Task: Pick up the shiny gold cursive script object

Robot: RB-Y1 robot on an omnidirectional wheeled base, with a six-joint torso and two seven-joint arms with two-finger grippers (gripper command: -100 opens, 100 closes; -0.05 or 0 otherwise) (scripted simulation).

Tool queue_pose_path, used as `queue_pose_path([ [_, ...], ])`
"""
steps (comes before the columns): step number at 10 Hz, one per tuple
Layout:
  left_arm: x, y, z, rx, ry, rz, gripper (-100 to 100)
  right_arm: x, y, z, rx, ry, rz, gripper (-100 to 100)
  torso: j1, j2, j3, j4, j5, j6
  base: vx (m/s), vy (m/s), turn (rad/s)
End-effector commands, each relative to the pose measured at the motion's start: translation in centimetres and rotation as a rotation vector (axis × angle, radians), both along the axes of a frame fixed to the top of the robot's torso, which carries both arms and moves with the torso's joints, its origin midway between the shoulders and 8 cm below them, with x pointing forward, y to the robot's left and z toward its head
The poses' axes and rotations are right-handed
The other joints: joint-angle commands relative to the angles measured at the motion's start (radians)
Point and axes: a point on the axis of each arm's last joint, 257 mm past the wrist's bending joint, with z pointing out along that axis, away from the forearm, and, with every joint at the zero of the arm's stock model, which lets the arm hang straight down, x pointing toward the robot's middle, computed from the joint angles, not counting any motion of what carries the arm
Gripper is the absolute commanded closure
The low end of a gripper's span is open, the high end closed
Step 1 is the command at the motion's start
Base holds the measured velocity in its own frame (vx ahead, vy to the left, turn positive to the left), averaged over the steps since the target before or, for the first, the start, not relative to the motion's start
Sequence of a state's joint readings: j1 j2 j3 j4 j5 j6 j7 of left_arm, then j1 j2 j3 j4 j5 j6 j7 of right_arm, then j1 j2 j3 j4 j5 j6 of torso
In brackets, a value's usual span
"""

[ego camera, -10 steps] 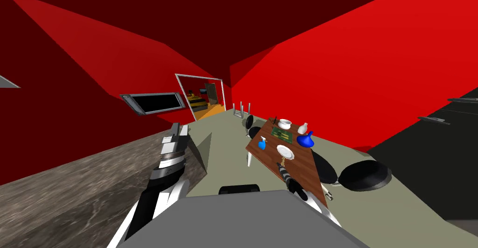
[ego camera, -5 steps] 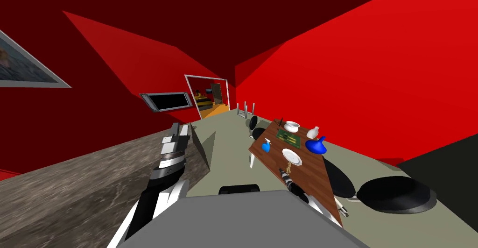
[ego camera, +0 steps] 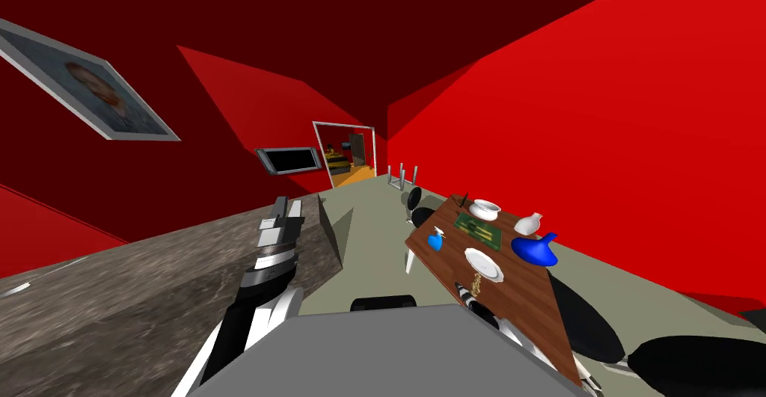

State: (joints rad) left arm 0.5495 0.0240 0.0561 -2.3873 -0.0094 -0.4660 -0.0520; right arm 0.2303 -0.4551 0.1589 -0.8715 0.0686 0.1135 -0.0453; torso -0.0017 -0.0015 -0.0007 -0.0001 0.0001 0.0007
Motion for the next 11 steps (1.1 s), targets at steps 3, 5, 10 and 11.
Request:
queue_pose_path([
  [3,0.0,0.0,0.0,0.000,0.000,0.000,0,-1.7,-0.8,-0.8,-0.023,0.055,0.002,-100,0.000,0.001,0.001,0.000,0.000,0.002,0.016,-0.013,0.011],
  [5,0.0,0.0,0.0,0.000,0.000,0.000,0,-3.2,-1.7,-1.4,-0.052,0.112,0.018,-100,0.001,0.002,0.001,0.000,0.000,0.001,0.017,-0.010,0.181],
  [10,0.0,0.0,0.0,0.000,0.000,0.000,0,-7.1,-4.1,-2.4,-0.113,0.245,0.041,-100,-0.001,0.000,0.000,0.000,0.000,0.001,0.026,-0.023,0.119],
  [11,0.0,0.0,0.0,0.000,0.000,0.000,0,-8.7,-5.1,-2.6,-0.141,0.301,0.056,-100,0.000,0.001,0.000,0.000,0.000,0.002,0.012,-0.013,0.208],
])
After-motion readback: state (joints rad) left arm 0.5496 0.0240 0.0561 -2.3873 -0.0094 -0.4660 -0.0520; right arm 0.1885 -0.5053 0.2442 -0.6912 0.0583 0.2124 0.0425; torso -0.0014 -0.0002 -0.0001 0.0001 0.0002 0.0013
